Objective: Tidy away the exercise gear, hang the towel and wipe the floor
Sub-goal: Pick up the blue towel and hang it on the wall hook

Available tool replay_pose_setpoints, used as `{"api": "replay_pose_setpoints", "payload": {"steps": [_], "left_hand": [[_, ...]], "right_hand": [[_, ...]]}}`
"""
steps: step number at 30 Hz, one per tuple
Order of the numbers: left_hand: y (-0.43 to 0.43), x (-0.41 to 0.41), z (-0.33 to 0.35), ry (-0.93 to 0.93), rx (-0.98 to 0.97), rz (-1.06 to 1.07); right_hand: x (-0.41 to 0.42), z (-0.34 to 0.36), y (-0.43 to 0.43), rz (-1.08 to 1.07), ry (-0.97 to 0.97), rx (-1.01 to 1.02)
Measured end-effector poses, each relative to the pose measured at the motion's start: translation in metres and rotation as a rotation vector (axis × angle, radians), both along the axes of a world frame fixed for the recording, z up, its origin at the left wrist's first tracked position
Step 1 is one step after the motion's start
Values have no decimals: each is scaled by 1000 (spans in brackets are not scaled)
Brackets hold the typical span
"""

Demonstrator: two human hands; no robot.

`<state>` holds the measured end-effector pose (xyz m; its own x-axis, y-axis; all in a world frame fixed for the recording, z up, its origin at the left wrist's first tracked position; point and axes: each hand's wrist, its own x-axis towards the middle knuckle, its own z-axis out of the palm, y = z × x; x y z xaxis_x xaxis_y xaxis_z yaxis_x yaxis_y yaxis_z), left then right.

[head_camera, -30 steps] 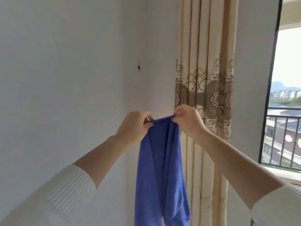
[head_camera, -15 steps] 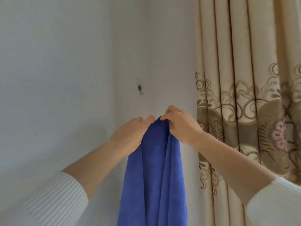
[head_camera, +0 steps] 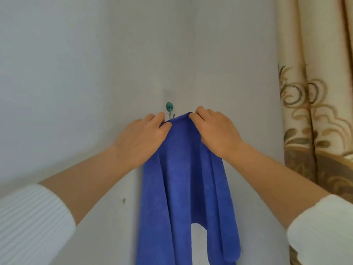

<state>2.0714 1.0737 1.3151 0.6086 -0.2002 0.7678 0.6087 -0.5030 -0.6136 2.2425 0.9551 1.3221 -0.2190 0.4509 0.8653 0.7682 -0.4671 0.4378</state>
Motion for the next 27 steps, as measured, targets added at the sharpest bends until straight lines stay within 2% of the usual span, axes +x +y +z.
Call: {"api": "replay_pose_setpoints", "payload": {"steps": [4, 6, 12, 18, 21, 24, 27], "left_hand": [[8, 18, 20, -108, -50, 24], [10, 25, 30, -162, -77, 28], [0, 38, 32, -102, -156, 187], [-4, 38, 9, -84, -342, 160], [-8, 39, -7, -61, -480, 119], [-15, 39, -23, -58, -573, 80], [-14, 32, -41, -64, -582, 73]], "right_hand": [[7, 18, 26, 39, 145, 18], [9, 28, 37, 134, 295, 12], [17, 28, 69, 417, 633, -106], [23, -4, 69, 757, 996, -162], [22, -20, 68, 839, 1043, -159], [19, -37, 70, 871, 977, -116], [12, -54, 73, 814, 908, -3]]}}
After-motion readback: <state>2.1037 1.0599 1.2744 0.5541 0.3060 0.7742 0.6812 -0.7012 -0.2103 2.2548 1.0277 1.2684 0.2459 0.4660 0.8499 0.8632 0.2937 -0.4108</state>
